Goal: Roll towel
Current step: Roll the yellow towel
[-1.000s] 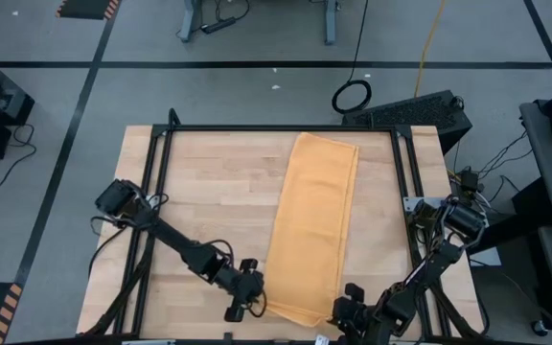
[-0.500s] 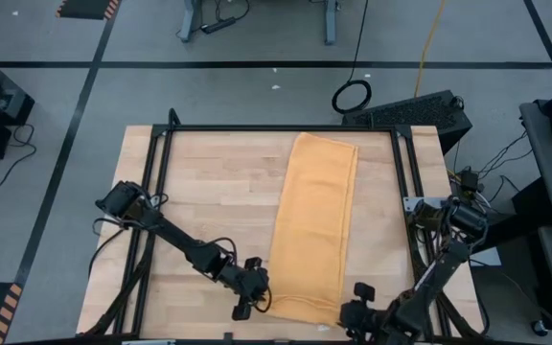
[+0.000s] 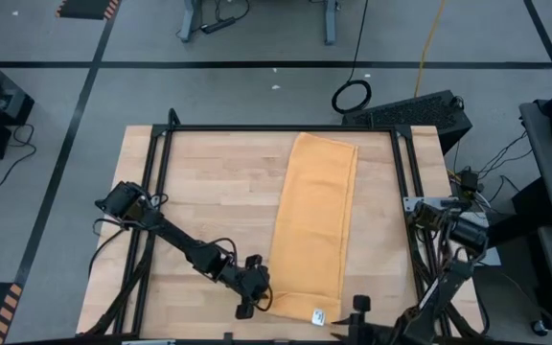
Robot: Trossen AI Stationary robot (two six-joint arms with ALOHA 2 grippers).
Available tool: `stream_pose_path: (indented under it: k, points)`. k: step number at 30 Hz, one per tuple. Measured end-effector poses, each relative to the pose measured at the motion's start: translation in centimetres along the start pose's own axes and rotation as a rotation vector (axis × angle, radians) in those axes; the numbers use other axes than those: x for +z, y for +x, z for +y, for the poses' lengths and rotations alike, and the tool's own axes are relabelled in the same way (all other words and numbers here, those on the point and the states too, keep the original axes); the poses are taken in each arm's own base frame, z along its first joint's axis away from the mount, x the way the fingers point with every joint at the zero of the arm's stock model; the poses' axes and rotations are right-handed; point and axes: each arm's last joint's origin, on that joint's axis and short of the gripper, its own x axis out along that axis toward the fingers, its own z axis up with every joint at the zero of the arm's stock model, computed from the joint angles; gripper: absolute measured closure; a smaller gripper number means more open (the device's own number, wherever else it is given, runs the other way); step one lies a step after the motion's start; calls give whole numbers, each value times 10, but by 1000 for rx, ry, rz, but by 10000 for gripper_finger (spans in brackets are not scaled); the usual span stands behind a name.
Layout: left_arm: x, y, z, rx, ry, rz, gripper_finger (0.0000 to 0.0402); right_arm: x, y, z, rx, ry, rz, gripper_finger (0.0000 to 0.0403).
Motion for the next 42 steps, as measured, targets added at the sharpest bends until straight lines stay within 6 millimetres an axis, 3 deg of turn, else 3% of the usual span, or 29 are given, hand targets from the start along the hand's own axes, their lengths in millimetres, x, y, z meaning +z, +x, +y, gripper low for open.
stream_pose_path:
  k: [6, 11, 14, 18, 24, 27, 31, 37, 42]
  points:
    - [5, -10, -1, 14, -1, -8, 270, -31, 29, 4, -67, -46, 9, 275]
    - [13, -35, -6, 79, 13, -25, 215, -38, 31, 5, -89, -3, -17, 223]
    - [12, -46, -22, 89, 120, -68, 200, -37, 31, 5, -101, -10, -36, 196]
    - [1, -45, -51, 68, 326, -143, 196, -38, 33, 1, -119, 1, -13, 192]
    - [-35, -18, -74, 178, 543, -166, 196, -37, 36, -1, -103, 52, 51, 226]
    - [-41, -9, -77, 244, 586, -210, 196, -37, 39, -2, -85, 87, 116, 253]
    - [-42, 1, -78, 200, 607, -254, 196, -36, 41, -2, -76, 100, 139, 290]
    - [-52, 22, -63, 210, 635, -182, 196, -36, 41, -2, -74, 107, 143, 339]
    - [-53, 27, -56, 225, 647, -164, 196, -36, 41, -2, -76, 133, 148, 373]
